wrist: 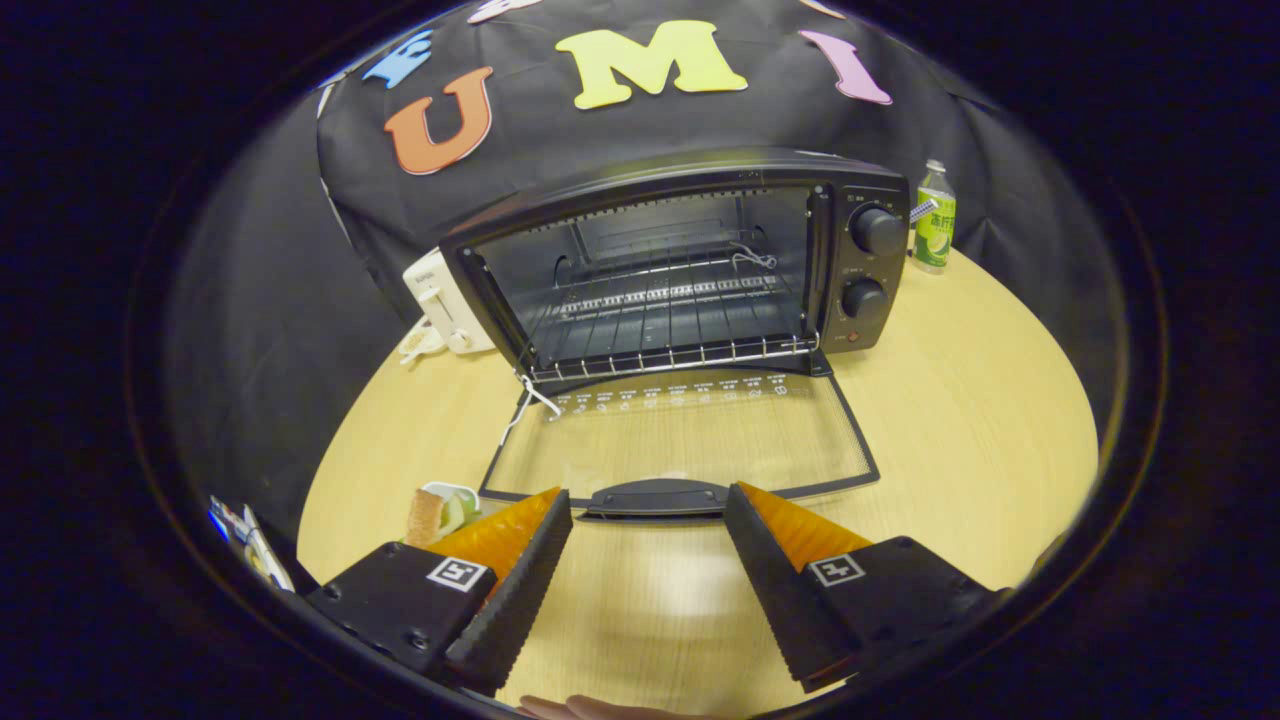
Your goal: Open the toaster oven, put the food inside, and close the toaster oven door.
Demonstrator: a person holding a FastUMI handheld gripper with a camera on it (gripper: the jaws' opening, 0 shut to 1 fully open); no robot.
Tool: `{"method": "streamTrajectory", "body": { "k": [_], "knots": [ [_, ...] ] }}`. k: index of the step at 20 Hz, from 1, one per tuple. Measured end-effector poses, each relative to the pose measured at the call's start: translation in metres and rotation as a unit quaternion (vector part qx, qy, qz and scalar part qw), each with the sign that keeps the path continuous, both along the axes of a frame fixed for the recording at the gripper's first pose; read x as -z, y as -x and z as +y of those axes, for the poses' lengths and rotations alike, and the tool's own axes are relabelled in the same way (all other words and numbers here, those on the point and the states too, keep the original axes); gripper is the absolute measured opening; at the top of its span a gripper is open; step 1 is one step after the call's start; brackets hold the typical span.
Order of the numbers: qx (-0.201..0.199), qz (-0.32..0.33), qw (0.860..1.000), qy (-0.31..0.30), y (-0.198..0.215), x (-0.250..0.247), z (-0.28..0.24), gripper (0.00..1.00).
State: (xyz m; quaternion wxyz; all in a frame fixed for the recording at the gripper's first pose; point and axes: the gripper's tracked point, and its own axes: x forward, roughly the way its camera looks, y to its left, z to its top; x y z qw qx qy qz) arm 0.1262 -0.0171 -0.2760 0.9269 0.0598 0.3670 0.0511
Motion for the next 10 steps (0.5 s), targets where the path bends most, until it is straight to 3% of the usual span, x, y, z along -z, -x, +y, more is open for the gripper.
{"method": "streamTrajectory", "body": {
  "k": [5,10],
  "knots": [
    [-0.043,0.03,0.996,-0.075,0.021,-0.029,0.032,1.0],
    [-0.103,0.121,0.98,-0.116,0.054,-0.021,0.067,0.95]
  ]
}}
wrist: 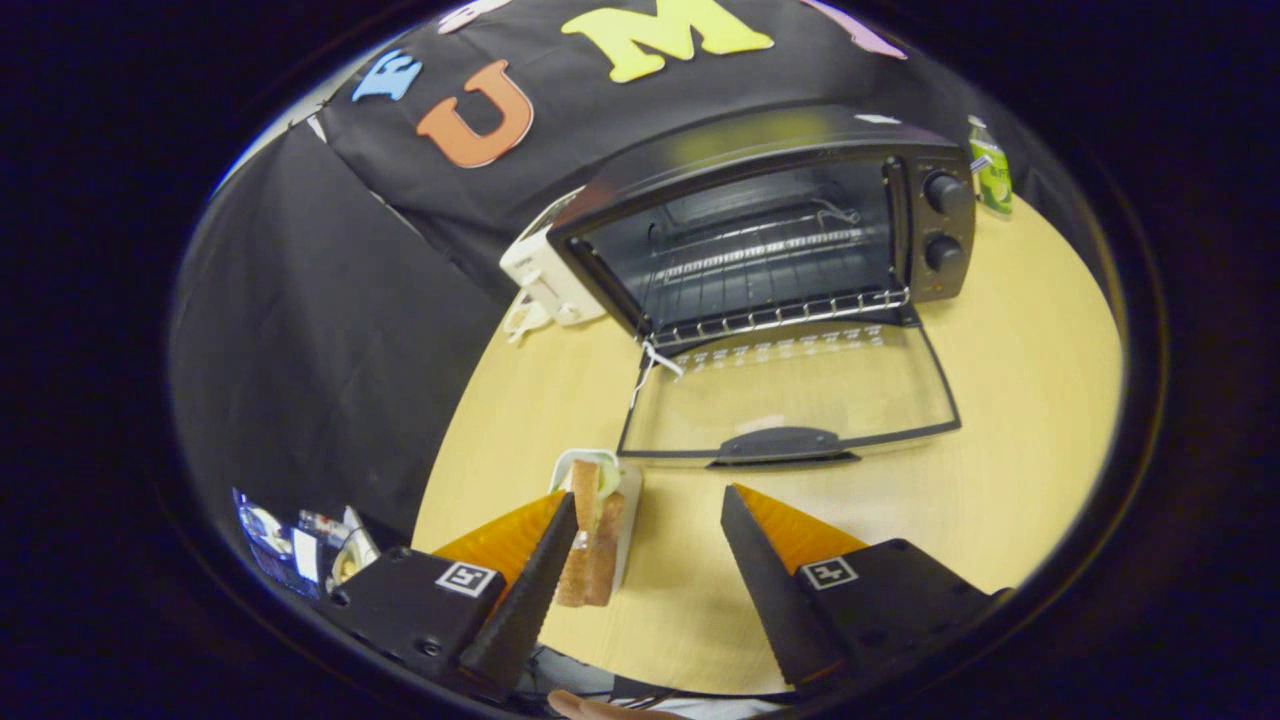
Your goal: Open the toaster oven, put the food inside, and close the toaster oven door.
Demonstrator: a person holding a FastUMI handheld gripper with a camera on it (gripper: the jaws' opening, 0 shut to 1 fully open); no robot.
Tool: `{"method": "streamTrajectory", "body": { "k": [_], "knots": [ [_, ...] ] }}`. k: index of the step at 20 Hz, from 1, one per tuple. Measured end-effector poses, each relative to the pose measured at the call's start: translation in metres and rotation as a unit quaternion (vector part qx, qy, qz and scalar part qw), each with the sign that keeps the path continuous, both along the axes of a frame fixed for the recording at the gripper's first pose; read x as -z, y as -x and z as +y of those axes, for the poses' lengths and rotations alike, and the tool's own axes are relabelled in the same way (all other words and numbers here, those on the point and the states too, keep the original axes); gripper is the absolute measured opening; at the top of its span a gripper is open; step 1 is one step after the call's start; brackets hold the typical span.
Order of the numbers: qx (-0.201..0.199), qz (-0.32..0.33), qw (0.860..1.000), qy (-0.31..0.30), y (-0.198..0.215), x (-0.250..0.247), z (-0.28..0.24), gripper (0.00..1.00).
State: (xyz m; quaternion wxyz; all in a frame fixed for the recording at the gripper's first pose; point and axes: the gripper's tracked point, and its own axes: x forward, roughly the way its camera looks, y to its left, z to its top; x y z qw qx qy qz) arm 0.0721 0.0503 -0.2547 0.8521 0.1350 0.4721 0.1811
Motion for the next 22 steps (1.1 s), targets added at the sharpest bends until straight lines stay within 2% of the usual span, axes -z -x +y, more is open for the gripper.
{"method": "streamTrajectory", "body": {
  "k": [5,7,14,17,22],
  "knots": [
    [-0.053,0.051,0.997,-0.018,0.017,0.016,0.026,0.76],
    [-0.065,0.068,0.995,-0.02,0.018,0.021,0.032,0.73],
    [-0.064,0.099,0.992,-0.043,0.013,0.031,0.039,0.62],
    [-0.065,0.107,0.99,-0.06,0.016,0.032,0.042,0.48],
    [-0.077,0.096,0.99,-0.074,0.021,0.024,0.044,0.41]
  ]
}}
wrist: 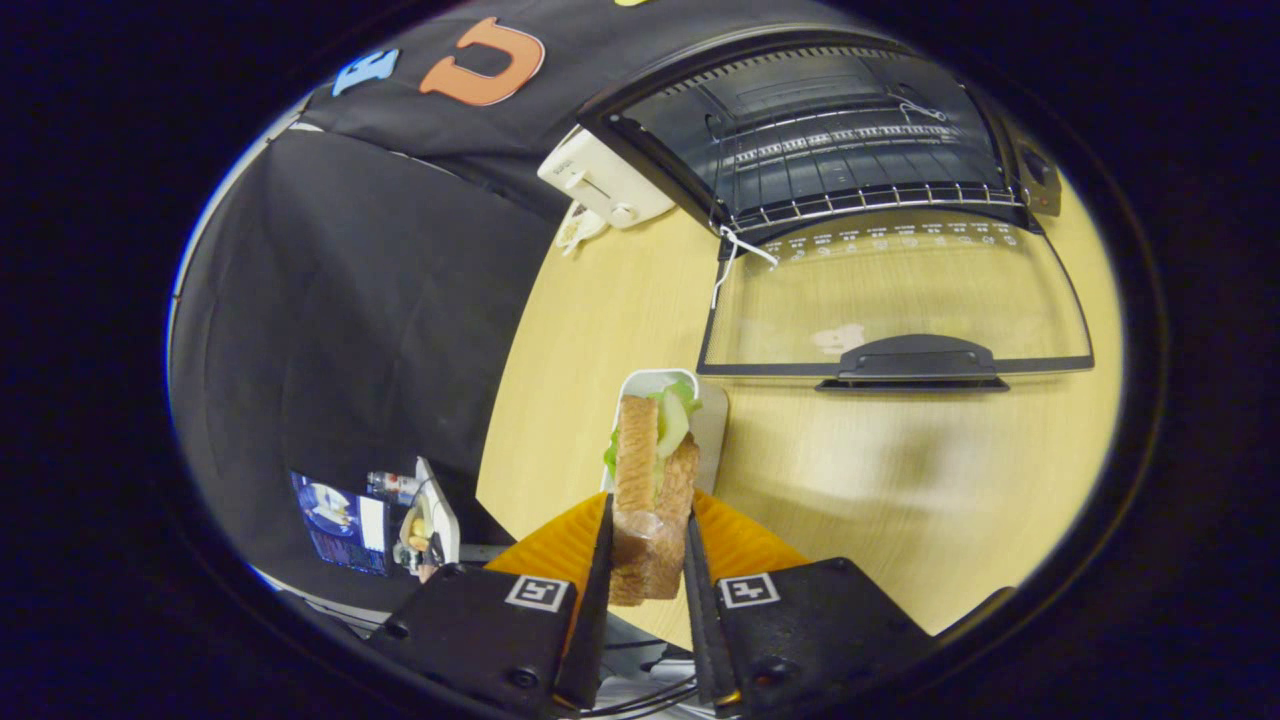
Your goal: Open the toaster oven, put the food inside, and close the toaster oven door.
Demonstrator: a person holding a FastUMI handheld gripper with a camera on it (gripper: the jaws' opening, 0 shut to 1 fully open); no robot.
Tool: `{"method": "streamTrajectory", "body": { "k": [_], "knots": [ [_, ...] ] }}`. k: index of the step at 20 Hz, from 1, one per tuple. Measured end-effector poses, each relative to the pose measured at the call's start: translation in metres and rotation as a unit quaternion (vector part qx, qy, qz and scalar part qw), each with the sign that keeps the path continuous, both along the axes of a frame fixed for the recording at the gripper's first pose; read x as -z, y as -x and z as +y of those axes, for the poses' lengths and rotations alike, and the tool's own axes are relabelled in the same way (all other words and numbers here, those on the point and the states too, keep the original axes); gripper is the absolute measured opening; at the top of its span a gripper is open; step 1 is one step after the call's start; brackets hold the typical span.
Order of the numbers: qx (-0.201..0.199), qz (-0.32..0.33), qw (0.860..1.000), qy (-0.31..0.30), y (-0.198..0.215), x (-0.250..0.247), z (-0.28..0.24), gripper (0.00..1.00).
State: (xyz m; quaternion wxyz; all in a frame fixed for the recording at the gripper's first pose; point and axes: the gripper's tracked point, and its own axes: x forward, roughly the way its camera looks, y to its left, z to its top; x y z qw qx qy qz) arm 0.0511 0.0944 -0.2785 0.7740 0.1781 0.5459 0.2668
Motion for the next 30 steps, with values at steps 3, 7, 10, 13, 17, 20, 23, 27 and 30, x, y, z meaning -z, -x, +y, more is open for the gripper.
{"method": "streamTrajectory", "body": {
  "k": [3,7,10,13,17,20,23,27,30],
  "knots": [
    [-0.01,-0.005,1.0,-0.019,0.006,-0.01,0.003,0.39],
    [-0.008,-0.008,0.997,-0.081,0.005,-0.03,0.006,0.38],
    [0.007,-0.04,0.991,-0.128,-0.01,-0.044,0.003,0.38],
    [0.045,-0.081,0.987,-0.135,-0.031,-0.045,-0.008,0.37],
    [0.092,-0.089,0.979,-0.161,-0.049,-0.049,-0.02,0.37],
    [0.139,-0.106,0.968,-0.177,-0.067,-0.053,-0.03,0.38],
    [0.186,-0.127,0.953,-0.201,-0.081,-0.058,-0.044,0.37],
    [0.24,-0.155,0.937,-0.202,-0.098,-0.063,-0.062,0.37],
    [0.291,-0.179,0.914,-0.218,-0.116,-0.07,-0.074,0.37]
  ]
}}
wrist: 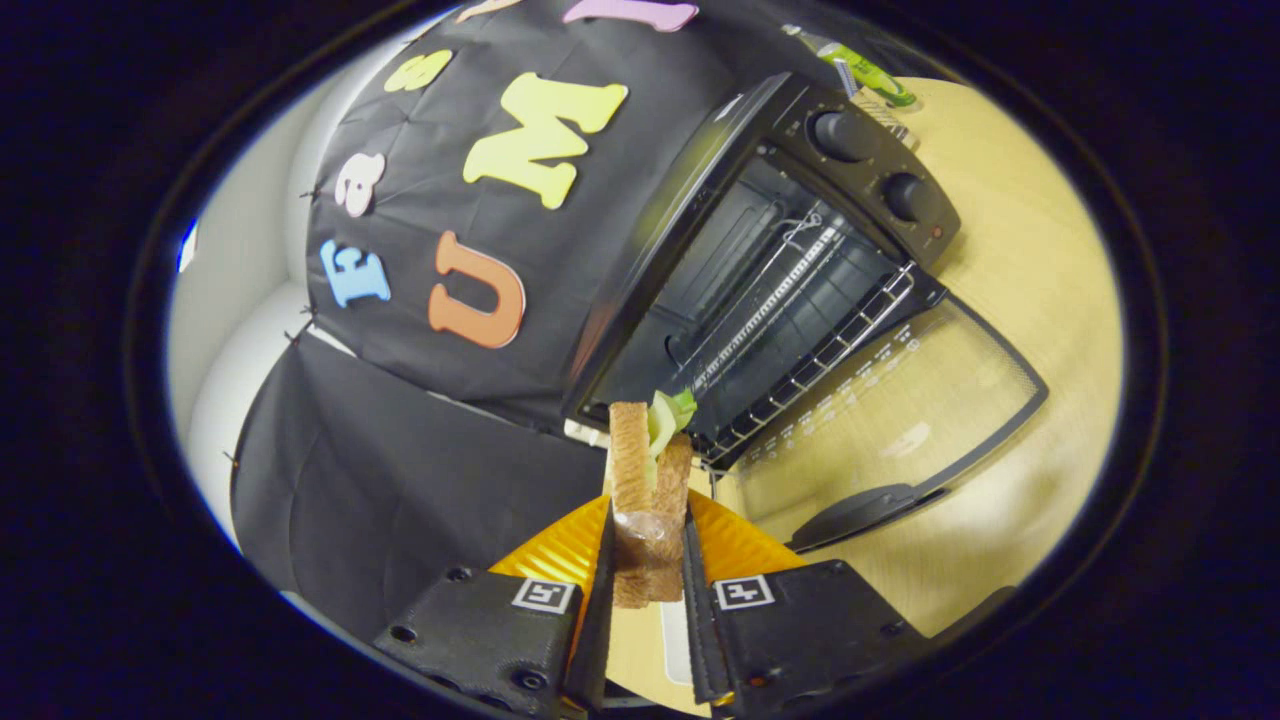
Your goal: Open the toaster oven, put the food inside, and close the toaster oven door.
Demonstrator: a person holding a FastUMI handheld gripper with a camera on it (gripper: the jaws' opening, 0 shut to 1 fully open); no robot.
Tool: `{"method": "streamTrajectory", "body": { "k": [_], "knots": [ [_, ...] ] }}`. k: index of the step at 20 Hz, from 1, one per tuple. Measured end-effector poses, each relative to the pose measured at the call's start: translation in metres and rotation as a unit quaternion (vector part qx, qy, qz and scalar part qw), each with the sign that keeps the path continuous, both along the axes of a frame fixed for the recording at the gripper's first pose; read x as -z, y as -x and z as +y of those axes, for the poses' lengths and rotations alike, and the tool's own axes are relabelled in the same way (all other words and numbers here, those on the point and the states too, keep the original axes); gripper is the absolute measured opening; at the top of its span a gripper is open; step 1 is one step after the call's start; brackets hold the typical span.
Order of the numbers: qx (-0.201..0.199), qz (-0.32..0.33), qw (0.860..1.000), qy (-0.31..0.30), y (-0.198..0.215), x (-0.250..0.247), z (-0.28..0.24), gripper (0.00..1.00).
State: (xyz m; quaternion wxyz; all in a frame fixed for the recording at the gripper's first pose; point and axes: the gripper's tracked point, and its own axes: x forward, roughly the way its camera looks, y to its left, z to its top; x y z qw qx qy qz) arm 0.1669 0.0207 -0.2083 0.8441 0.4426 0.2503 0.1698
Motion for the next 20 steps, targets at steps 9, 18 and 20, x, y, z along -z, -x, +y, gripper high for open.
{"method": "streamTrajectory", "body": {
  "k": [9,18,20],
  "knots": [
    [0.226,-0.046,0.971,-0.058,-0.067,0.011,-0.067,0.37],
    [0.27,-0.042,0.961,-0.042,-0.128,0.02,-0.061,0.38],
    [0.275,-0.033,0.959,-0.058,-0.138,0.021,-0.065,0.38]
  ]
}}
